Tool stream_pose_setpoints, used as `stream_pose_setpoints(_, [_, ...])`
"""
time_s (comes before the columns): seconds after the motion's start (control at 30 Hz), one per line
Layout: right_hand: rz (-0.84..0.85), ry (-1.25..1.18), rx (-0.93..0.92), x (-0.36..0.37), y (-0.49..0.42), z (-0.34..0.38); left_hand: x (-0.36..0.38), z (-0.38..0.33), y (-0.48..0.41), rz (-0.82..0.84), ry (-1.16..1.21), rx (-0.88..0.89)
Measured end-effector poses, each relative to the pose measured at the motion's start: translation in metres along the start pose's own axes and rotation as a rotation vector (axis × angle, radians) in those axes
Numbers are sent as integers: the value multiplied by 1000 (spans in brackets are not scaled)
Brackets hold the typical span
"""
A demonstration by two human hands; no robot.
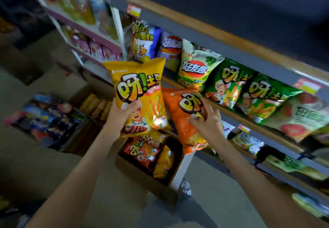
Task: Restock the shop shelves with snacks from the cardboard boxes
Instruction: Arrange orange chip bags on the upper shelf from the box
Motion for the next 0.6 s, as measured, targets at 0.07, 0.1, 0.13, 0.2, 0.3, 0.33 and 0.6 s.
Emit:
stream_pose_setpoints(0.07, [-40, -51, -76, -19, 3, 26, -6, -25, 2, 23, 27, 35])
stream_pose_setpoints(0.1, [-68, -78, -116, -28, 5, 40, -9, -39, 3, 37, 31, 66])
stream_pose_setpoints(0.13, [-96, -112, -160, -38, 7, 56, -11, -55, 4, 50, 36, 103])
stream_pose_setpoints(0.2, [-138, -193, -241, -54, 11, 86, -12, -86, 9, 65, 74, 163])
stream_pose_setpoints(0.3, [-261, -269, -337, -86, 19, 117, 1, -124, 19, 110, 125, 244])
stream_pose_setpoints(0.33, [-312, -289, -363, -99, 22, 123, 8, -135, 21, 131, 146, 260])
stream_pose_setpoints(0.6, [-846, -399, -336, -217, 63, 86, 118, -171, 42, 339, 143, 257])
Point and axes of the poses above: each hand's wrist, its own y-axis away from the middle knuckle, its own x-axis out of the palm, z = x × y, the point moved 9 cm from there along -y, towards the middle knuckle, and after that the axes turned 6 degrees about -z, right-handed, at the moved point
